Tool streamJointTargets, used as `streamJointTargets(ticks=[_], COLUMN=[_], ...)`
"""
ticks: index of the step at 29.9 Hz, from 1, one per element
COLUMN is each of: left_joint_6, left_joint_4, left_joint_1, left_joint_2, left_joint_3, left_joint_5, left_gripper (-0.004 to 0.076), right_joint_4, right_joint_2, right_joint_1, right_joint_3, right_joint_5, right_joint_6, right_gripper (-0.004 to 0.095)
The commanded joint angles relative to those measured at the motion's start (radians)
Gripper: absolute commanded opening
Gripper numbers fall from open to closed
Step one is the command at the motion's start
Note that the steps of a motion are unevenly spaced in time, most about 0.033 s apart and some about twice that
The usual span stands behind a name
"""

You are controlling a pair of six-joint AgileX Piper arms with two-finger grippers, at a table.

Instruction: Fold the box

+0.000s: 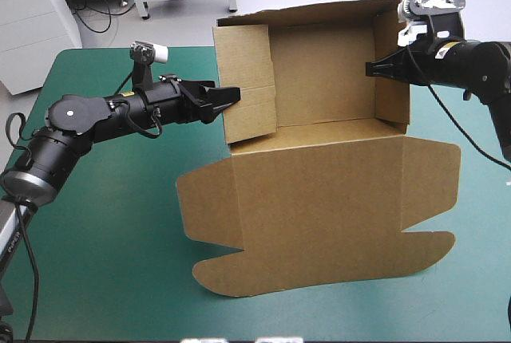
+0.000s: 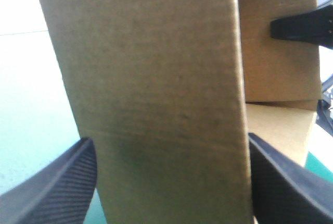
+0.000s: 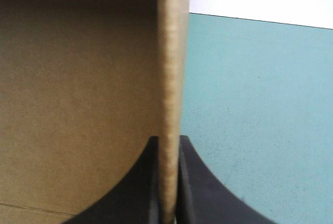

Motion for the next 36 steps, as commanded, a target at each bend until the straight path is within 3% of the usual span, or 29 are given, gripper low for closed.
streamJointTargets(ticks=[1,16,27,32,36], left_joint_6=[-0.111,-0.469,-0.684,-0.761,-0.793], left_joint_4=[0.091,0.565,0.984,1.053,1.050], left_joint_1=[-0.004,-0.004,-0.144,-0.186,-0.186], left_joint_2=[-0.013,0.107,0.121,0.139,0.149], left_joint_3=[-0.095,-0.389,-0.414,-0.414,-0.416], left_joint_5=[-0.031,0.159,0.145,0.137,0.136], left_gripper=[0.0533,0.0532,0.0517,0.0442,0.0258], right_joint_4=[0.062,-0.129,-0.130,-0.128,-0.131], right_joint_2=[-0.038,-0.025,0.043,0.052,0.054], right_joint_1=[0.004,0.162,0.202,0.202,0.202], right_joint_3=[-0.029,-0.029,-0.029,-0.029,-0.029], right_joint_5=[-0.073,-0.144,-0.146,-0.132,-0.110], right_joint_6=[0.011,0.228,0.280,0.283,0.283], right_gripper=[-0.0019,-0.0017,-0.0017,-0.0017,-0.0017])
